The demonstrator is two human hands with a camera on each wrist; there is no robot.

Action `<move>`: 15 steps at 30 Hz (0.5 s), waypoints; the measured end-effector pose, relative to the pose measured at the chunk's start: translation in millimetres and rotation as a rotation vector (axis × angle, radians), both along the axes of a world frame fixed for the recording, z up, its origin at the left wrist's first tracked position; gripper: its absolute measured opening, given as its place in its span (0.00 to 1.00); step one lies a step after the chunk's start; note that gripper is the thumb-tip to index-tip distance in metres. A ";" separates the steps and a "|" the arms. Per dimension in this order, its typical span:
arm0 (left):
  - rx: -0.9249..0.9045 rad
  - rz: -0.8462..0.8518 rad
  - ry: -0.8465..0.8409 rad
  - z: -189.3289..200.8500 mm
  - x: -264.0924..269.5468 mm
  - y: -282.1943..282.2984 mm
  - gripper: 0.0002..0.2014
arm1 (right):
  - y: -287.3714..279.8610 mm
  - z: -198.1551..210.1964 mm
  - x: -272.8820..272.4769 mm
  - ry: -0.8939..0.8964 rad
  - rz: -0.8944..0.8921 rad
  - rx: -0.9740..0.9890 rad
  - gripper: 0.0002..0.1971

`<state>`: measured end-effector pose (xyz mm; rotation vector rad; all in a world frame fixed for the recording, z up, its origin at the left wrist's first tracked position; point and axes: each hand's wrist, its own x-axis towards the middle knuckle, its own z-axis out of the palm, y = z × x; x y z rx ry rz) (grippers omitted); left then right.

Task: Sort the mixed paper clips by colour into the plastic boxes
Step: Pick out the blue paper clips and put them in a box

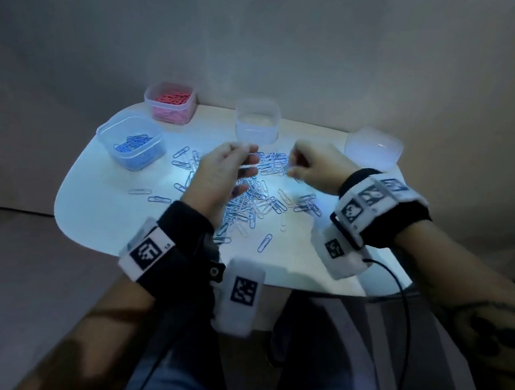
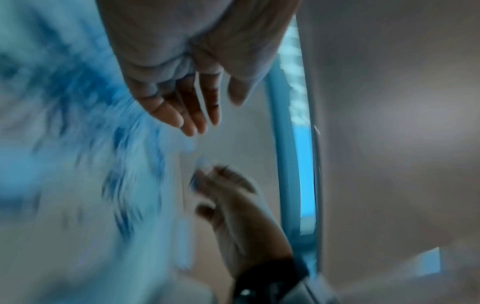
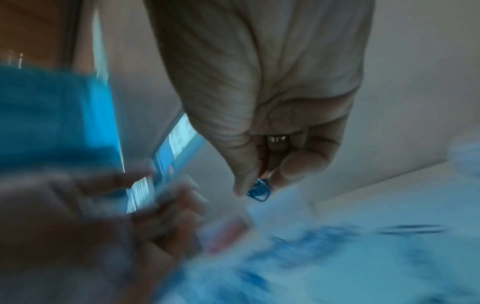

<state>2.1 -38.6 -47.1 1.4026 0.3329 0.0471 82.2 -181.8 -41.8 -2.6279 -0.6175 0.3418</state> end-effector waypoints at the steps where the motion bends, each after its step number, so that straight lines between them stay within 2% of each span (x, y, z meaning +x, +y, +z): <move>1: -0.216 0.012 0.054 -4.7 -1.5 -3.2 0.13 | 2.0 9.9 -5.1 0.073 -0.017 0.189 0.11; 3: -0.630 0.002 0.121 -12.6 -3.4 -9.0 0.20 | 10.9 25.9 -22.4 0.243 0.007 0.453 0.12; 5: -0.933 0.001 0.096 -15.8 -5.4 -15.0 0.25 | 19.9 28.8 -36.7 0.355 0.049 0.551 0.06; 6: -1.017 0.002 0.064 -16.3 -5.9 -17.6 0.27 | 23.1 28.4 -41.9 0.361 0.073 0.541 0.01; 9: -1.126 0.018 -0.011 -20.3 -5.6 -17.2 0.26 | 21.6 28.5 -43.9 0.238 0.070 0.496 0.06; 13: -1.127 0.016 -0.057 -28.6 -4.4 -3.6 0.21 | 4.9 38.5 -26.6 0.064 -0.181 0.745 0.05; 15: -1.138 0.022 -0.079 -36.3 -6.3 8.4 0.23 | -3.3 35.8 -8.6 0.024 -0.254 0.674 0.06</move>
